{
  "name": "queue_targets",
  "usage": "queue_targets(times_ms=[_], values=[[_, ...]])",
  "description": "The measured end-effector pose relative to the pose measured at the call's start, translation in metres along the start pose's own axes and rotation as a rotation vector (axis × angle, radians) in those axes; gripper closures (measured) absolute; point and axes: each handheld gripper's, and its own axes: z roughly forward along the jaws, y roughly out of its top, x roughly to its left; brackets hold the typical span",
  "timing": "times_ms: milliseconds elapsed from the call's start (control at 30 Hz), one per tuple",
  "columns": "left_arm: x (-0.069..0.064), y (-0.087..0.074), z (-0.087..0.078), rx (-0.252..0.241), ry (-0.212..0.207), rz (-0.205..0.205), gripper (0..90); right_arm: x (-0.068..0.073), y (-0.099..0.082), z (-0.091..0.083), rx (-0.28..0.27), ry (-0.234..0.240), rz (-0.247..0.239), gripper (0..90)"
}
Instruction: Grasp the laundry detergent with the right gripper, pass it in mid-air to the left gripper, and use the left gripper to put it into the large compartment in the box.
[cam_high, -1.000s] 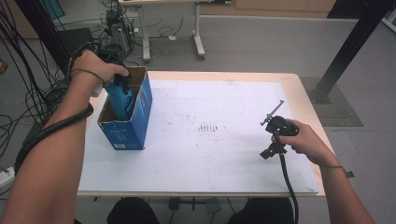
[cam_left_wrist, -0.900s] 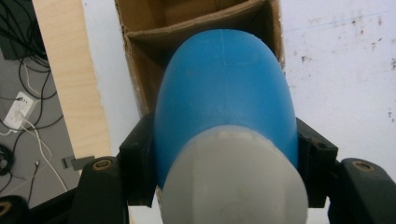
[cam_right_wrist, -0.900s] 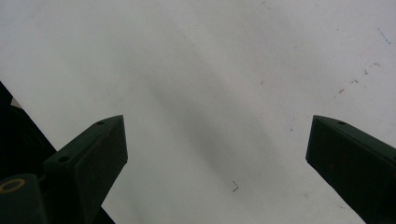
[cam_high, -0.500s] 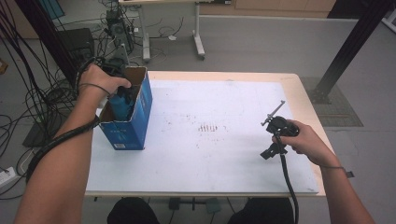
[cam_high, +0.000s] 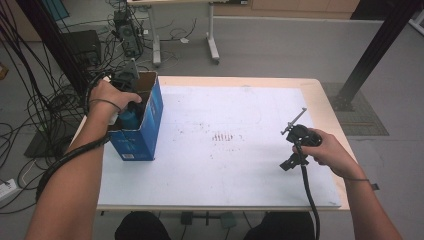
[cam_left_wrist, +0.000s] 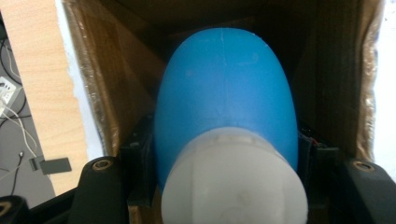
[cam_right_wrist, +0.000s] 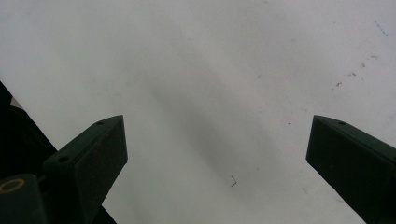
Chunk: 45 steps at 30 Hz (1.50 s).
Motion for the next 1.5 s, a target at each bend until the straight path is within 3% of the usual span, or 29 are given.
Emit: queue_targets(times_ms=[1500], values=[[0.0011,-0.0024,0.0007,-0.023,-0.005,-0.014,37.6,0.0005,0.0006,0.0005,-0.010,0.005,0.001,5.1]])
